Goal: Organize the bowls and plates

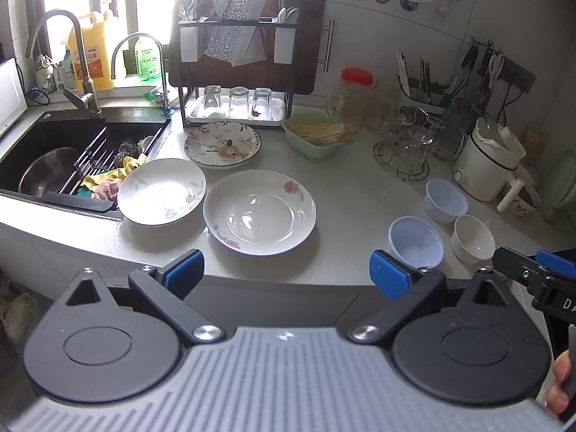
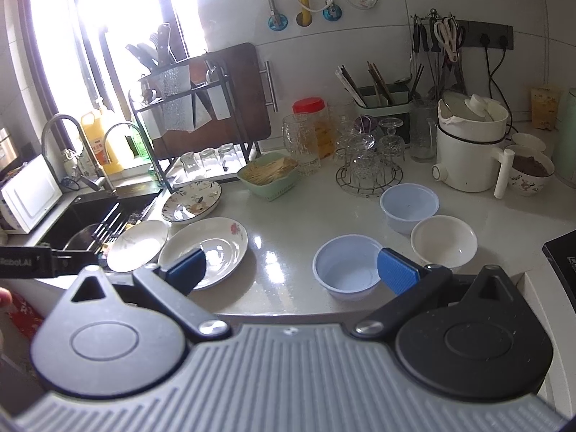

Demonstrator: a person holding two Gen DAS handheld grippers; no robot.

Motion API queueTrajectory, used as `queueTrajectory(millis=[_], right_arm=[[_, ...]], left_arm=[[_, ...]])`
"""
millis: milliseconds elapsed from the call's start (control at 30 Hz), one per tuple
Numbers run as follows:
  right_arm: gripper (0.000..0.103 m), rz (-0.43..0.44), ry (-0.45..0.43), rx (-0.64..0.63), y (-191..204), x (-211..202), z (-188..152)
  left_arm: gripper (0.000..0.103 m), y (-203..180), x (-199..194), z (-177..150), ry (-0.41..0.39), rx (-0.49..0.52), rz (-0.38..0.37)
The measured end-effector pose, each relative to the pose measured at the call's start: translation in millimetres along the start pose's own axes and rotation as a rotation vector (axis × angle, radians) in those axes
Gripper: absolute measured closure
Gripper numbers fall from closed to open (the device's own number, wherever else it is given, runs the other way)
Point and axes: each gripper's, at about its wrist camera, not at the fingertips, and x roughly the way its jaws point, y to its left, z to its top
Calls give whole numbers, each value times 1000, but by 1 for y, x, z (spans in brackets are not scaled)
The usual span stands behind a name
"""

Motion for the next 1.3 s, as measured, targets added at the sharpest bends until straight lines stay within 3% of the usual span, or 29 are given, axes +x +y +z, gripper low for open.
queueTrajectory(millis=[133, 300, 633, 1033, 1300], right_arm=[[0, 3, 14, -6, 2, 3, 0], [0, 65, -1, -2, 6, 3, 1], [0, 12, -17, -13, 26, 28, 6], [2, -74, -18, 44, 92, 92, 28], [2, -118, -17, -3, 144, 126, 42]], left_arm=[[3, 2, 4, 1, 16, -5, -2], [3, 5, 5, 6, 2, 1, 9], [3, 22, 37, 30, 3, 31, -66], [3, 104, 112, 101, 17, 83, -167], [3, 153, 168, 142, 39, 113, -217]])
